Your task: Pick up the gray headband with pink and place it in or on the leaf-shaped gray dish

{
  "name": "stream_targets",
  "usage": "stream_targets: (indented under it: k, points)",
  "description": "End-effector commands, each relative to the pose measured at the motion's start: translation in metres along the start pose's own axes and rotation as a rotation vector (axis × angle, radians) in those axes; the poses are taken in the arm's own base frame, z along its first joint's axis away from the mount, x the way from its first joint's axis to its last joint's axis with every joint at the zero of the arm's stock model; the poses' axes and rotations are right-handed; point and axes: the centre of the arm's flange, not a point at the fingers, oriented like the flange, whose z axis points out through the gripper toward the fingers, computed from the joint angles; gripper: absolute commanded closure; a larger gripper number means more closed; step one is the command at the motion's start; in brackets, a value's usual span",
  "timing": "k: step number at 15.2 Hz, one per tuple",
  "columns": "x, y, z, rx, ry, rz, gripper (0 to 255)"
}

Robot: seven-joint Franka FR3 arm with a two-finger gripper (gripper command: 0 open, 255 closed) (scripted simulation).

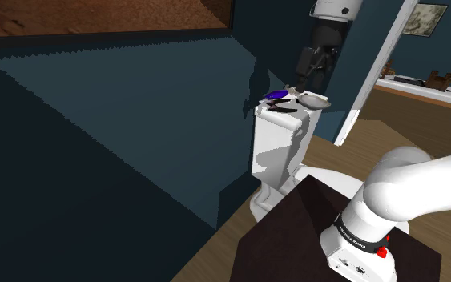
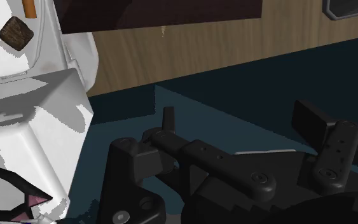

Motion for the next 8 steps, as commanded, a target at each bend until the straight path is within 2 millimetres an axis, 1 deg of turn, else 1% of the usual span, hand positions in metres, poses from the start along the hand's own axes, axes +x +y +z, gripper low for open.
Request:
stream_targets:
  k: [1, 8]
  points:
    - [0.000, 0.000, 0.000, 0.000, 0.000, 0.000, 0]
    - [0.048, 0.067, 0.039, -0.019, -0.014, -0.044, 0]
